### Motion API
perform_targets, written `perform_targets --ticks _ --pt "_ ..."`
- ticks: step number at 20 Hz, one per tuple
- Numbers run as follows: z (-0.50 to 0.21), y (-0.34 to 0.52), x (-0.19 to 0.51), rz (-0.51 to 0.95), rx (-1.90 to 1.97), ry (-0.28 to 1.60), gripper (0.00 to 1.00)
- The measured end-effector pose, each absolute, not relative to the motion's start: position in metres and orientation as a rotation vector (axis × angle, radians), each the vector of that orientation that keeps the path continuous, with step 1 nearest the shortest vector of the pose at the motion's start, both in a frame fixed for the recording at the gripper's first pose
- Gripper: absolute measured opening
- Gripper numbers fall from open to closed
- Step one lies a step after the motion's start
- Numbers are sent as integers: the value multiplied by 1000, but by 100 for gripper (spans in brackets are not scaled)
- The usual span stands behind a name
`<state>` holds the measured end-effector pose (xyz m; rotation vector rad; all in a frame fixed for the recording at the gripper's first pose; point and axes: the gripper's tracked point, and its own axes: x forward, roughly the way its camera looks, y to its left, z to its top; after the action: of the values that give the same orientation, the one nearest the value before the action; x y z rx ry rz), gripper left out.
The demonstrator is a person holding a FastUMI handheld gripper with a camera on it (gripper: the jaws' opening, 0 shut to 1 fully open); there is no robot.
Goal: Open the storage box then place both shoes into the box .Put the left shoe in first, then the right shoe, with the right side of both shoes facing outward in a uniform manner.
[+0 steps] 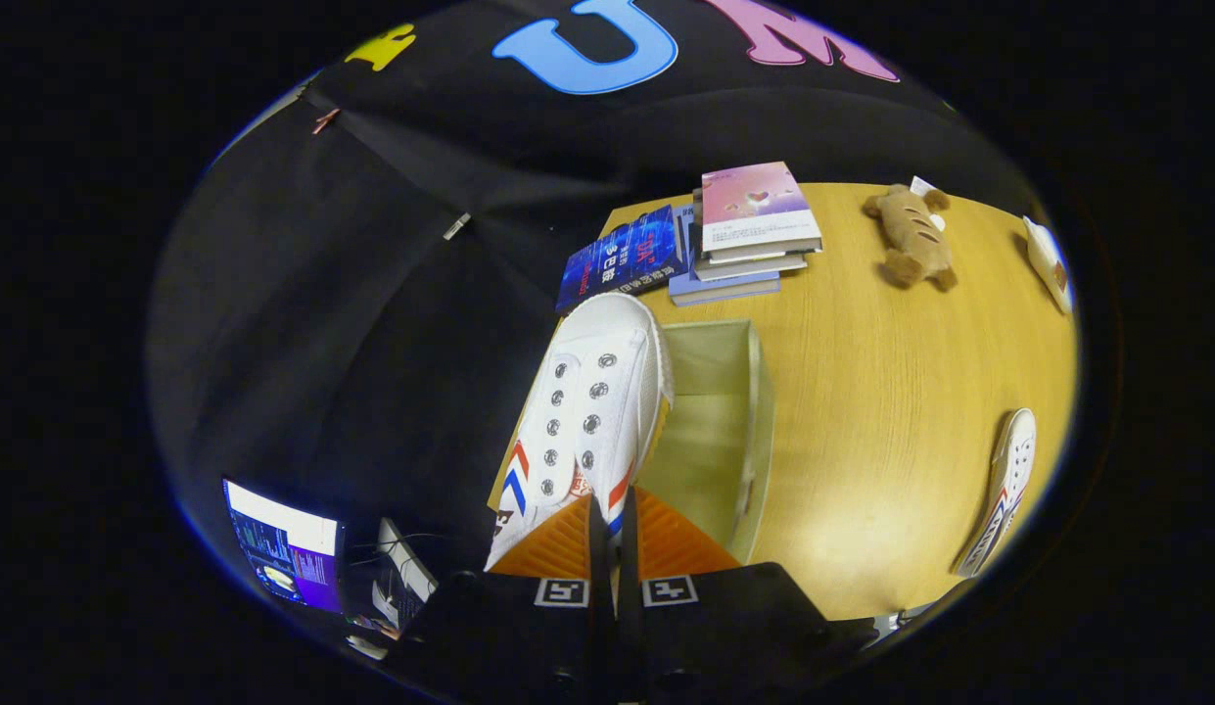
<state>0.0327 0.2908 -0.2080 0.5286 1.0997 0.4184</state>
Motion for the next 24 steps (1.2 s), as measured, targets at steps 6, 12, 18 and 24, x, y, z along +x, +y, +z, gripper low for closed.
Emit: perform_targets --ticks 6,12,18,24 --pt "-245 322 33 361 470 1208 5" --pt "-273 329 38 288 446 1248 5" --pt "-301 342 36 280 418 1294 5" --pt "-341 347 28 251 306 1345 5"
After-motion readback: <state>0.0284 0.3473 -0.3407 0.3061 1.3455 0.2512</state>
